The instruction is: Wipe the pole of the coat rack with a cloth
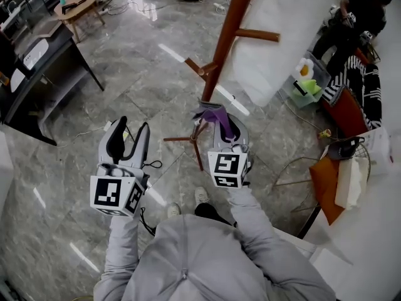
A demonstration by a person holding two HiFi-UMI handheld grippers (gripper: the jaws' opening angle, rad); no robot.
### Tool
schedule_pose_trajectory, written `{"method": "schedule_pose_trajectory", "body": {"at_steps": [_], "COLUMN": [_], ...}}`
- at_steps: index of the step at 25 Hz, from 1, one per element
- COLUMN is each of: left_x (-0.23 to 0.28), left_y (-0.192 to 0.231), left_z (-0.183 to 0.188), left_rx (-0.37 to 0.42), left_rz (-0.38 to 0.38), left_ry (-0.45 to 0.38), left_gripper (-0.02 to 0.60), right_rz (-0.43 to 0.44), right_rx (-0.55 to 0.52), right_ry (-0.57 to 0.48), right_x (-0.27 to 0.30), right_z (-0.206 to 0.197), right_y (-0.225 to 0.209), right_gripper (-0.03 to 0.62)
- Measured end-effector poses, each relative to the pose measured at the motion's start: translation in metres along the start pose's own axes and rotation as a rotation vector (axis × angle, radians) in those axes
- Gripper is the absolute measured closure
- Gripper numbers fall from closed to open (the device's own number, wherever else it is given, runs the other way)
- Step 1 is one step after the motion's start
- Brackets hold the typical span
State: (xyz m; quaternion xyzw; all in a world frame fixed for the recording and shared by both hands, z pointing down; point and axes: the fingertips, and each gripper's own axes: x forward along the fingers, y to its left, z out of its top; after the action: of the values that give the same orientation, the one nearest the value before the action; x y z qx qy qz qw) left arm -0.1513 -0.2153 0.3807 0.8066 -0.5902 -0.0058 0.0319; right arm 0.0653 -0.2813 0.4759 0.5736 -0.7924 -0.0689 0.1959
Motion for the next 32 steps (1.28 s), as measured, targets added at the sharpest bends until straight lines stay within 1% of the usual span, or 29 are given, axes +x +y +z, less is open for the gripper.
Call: {"method": "schedule_pose_trajectory", "body": {"at_steps": [4, 8, 11, 15, 18, 24, 32], "left_x": [-0.006, -0.013, -0.018, -0.025, -0.029, -0.033, -0.034], "left_y": [-0.003, -0.007, -0.008, -0.009, -0.011, -0.010, -0.013], "left_z": [0.006, 0.014, 0.019, 0.023, 0.027, 0.034, 0.043], "left_rx": [0.005, 0.010, 0.009, 0.016, 0.030, 0.047, 0.069], "left_rz": [-0.025, -0.046, -0.047, -0.064, -0.083, -0.097, -0.116], "left_ry": [-0.024, -0.039, -0.045, -0.057, -0.072, -0.086, -0.103], "left_gripper": [0.351, 0.351, 0.351, 0.351, 0.351, 0.351, 0.351], "right_rz": [-0.047, -0.095, -0.133, -0.182, -0.219, -0.277, -0.319], "right_rx": [0.040, 0.071, 0.095, 0.130, 0.153, 0.223, 0.299], "right_ry": [-0.091, -0.168, -0.215, -0.252, -0.272, -0.288, -0.307], "right_x": [-0.032, -0.064, -0.087, -0.116, -0.136, -0.165, -0.181], "right_z": [0.041, 0.070, 0.088, 0.101, 0.107, 0.104, 0.099], "right_y": [-0.015, -0.029, -0.040, -0.055, -0.066, -0.085, -0.100], "right_gripper": [0.540, 0.540, 0.540, 0.540, 0.540, 0.540, 0.540]}}
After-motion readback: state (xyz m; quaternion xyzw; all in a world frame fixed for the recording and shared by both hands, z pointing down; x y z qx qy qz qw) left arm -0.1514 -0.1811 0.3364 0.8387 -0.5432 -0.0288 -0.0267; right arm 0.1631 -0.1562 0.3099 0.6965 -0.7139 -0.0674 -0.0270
